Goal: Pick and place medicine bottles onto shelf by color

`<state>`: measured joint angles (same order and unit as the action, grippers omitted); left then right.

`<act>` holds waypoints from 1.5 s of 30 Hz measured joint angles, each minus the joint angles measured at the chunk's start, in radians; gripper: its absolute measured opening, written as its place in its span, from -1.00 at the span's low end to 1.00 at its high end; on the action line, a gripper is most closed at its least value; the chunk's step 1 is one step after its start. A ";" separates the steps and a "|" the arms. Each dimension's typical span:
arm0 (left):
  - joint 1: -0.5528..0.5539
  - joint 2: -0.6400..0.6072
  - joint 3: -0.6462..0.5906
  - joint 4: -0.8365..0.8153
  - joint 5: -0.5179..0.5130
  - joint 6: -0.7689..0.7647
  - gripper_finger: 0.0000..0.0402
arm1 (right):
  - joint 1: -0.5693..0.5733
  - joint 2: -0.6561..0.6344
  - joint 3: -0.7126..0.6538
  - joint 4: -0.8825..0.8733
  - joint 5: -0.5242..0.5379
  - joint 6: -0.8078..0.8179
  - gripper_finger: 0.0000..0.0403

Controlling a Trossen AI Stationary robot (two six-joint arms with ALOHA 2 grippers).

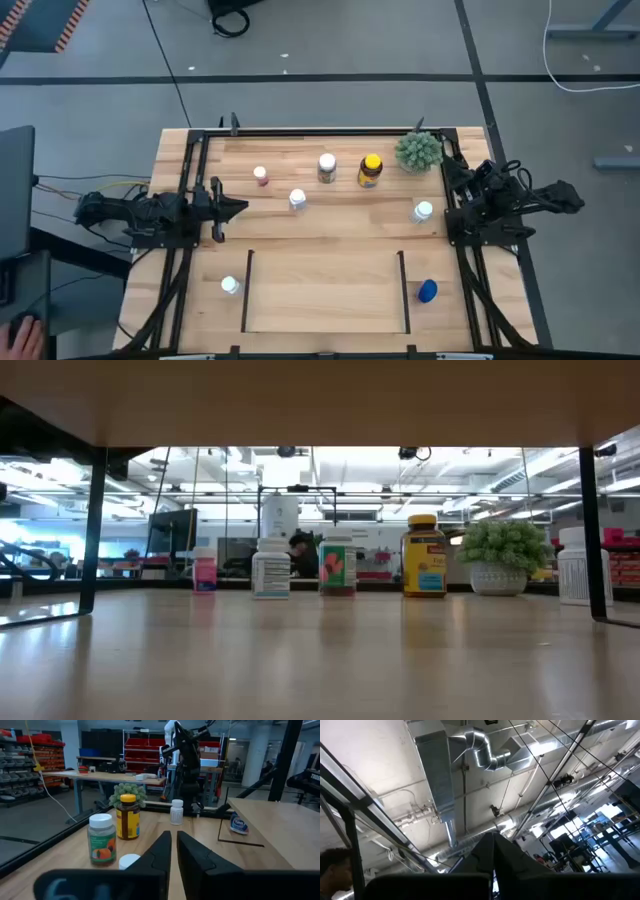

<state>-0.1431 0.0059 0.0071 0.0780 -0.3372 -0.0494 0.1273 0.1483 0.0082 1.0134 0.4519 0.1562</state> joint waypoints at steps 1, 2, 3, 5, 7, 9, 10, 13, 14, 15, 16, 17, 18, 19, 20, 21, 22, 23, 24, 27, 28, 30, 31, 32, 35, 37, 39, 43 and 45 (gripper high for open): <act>0.000 0.000 0.000 0.000 0.000 0.000 -0.84 | 0.000 0.000 0.000 0.000 0.000 0.000 -0.96; 0.000 0.000 0.000 0.000 0.000 0.000 -0.85 | 0.000 0.000 0.000 0.000 0.000 0.000 -0.96; 0.000 0.000 0.000 0.000 0.000 0.000 -0.85 | 0.000 0.000 0.000 0.000 0.000 0.000 -0.96; 0.000 0.000 0.000 0.000 0.000 0.000 -0.85 | 0.000 0.000 0.000 0.000 0.000 0.000 -0.96; 0.000 0.000 0.000 0.000 0.000 0.000 -0.84 | 0.000 0.000 0.000 0.000 0.000 0.000 -0.96; 0.000 0.000 0.000 0.000 0.000 0.000 -0.82 | 0.000 0.000 0.000 0.000 0.000 0.000 -0.96; 0.000 0.000 0.000 0.000 0.000 0.000 -0.81 | 0.000 0.000 0.000 0.000 0.000 0.000 -0.96; 0.000 0.000 0.000 0.000 0.000 0.000 -0.81 | 0.000 0.000 0.000 0.000 0.000 0.000 -0.96; 0.000 0.000 0.000 0.000 0.000 0.000 -0.81 | 0.000 0.000 0.000 0.000 0.000 0.000 -0.96; 0.000 0.000 0.000 0.000 0.000 0.000 -0.81 | 0.000 0.000 0.000 0.000 0.000 0.000 -0.96; 0.000 0.000 0.000 0.000 0.000 0.000 -0.82 | 0.000 0.000 0.000 0.000 0.000 0.000 -0.96; 0.000 0.000 0.000 0.000 0.000 0.000 -0.82 | 0.000 0.000 0.000 0.000 0.000 0.000 -0.96; 0.000 0.000 0.000 0.000 0.000 0.000 -0.83 | 0.000 0.000 0.000 0.000 0.000 0.000 -0.96; 0.000 0.000 0.000 0.000 0.000 0.000 -0.84 | 0.000 0.000 0.000 0.000 0.000 0.000 -0.96; 0.000 0.000 0.000 0.000 0.000 0.000 -0.85 | 0.000 0.000 0.000 0.000 0.000 0.000 -0.96; 0.000 0.000 0.000 0.000 0.000 0.000 -0.86 | 0.000 0.000 0.000 0.000 0.000 0.000 -0.96; 0.000 0.000 0.000 0.000 0.000 0.000 -0.86 | 0.000 0.000 0.000 0.000 0.000 0.000 -0.96; 0.000 0.000 0.000 0.000 0.000 0.000 -0.86 | 0.000 0.000 0.000 0.000 0.000 0.000 -0.96; 0.000 0.000 0.000 0.000 0.000 0.000 -0.86 | 0.000 0.000 0.000 0.000 0.000 0.000 -0.96; 0.000 0.000 0.000 0.000 0.000 0.000 -0.84 | 0.000 0.000 0.000 0.000 0.000 0.000 -0.96; 0.000 0.000 0.000 0.000 0.000 0.000 -0.83 | 0.000 0.000 0.000 0.000 0.000 0.000 -0.96; 0.000 0.000 0.000 0.000 0.000 0.000 -0.81 | 0.000 0.000 0.000 0.000 0.000 0.000 -0.96; 0.000 0.000 0.000 0.000 0.000 0.000 -0.81 | 0.000 0.000 0.000 0.000 0.000 0.000 -0.96; 0.000 0.000 0.000 0.000 0.000 0.000 -0.80 | 0.000 0.000 0.000 0.000 0.000 0.000 -0.96; 0.000 0.000 0.000 0.000 0.000 0.000 -0.80 | 0.000 0.000 0.000 0.000 0.000 0.000 -0.96; 0.000 0.000 0.000 0.000 0.000 0.000 -0.81 | 0.000 0.000 0.000 0.000 0.000 0.000 -0.96; 0.000 0.000 0.000 0.000 0.000 0.000 -0.83 | 0.000 0.000 0.000 0.000 0.000 0.000 -0.96; 0.000 0.000 0.000 0.000 0.000 0.000 -0.85 | 0.000 0.000 0.000 0.000 0.000 0.000 -0.96; 0.000 0.000 0.000 0.000 0.000 0.000 -0.85 | 0.000 0.000 0.000 0.000 0.000 0.000 -0.96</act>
<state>-0.1431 0.0061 0.0071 0.0782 -0.3371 -0.0494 0.1276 0.1482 0.0082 1.0134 0.4519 0.1562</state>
